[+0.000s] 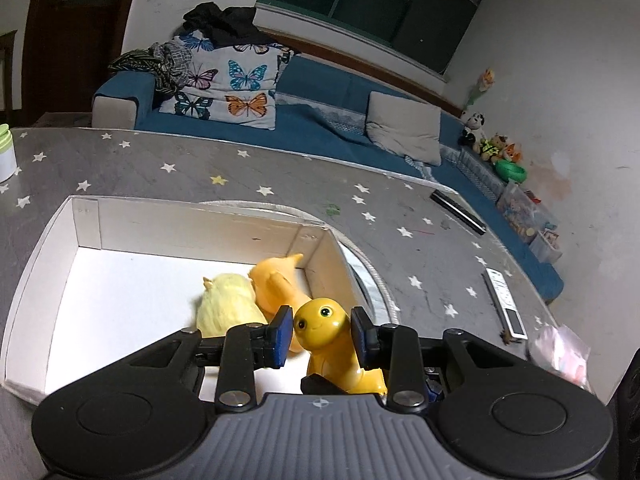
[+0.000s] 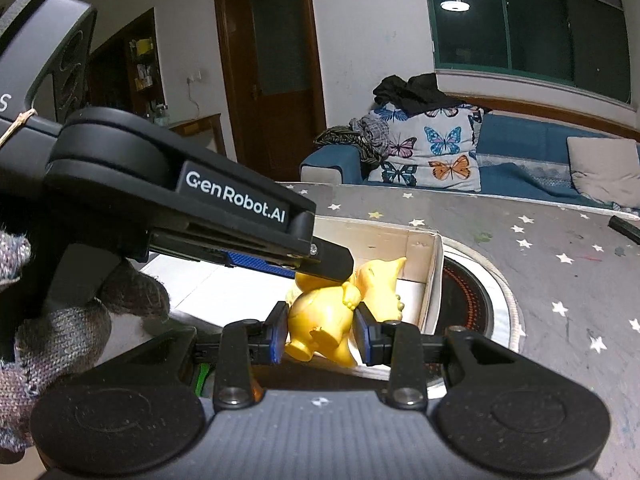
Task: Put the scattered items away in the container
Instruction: 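Lift the duck with the left tool over the white box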
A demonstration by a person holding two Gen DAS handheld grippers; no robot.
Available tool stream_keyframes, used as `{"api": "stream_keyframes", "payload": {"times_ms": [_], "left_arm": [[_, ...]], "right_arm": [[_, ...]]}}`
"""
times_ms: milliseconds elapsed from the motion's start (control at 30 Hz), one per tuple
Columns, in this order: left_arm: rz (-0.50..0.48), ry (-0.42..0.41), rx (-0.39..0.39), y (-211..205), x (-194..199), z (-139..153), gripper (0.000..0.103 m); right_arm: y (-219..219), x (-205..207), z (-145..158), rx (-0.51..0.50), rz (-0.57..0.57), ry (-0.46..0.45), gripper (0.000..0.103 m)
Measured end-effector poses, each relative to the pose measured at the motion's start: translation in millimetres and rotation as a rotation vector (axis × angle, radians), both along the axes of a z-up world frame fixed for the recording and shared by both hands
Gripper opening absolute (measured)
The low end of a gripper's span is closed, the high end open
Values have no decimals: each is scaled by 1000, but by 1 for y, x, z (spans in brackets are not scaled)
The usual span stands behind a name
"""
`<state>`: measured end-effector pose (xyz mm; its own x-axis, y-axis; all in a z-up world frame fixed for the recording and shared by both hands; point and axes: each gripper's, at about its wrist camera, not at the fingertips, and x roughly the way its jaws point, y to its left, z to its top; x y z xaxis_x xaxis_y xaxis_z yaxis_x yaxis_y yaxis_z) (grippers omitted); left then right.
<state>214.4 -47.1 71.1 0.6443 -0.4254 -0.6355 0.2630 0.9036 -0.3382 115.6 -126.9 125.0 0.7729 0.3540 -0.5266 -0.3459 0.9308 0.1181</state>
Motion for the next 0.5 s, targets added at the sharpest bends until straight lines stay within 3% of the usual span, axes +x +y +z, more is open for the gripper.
{"api": "stream_keyframes", "payload": {"times_ms": [500], "left_arm": [[20, 83, 0, 6, 30, -31, 34]], "right_arm": [[9, 38, -27, -20, -2, 90, 33]]}}
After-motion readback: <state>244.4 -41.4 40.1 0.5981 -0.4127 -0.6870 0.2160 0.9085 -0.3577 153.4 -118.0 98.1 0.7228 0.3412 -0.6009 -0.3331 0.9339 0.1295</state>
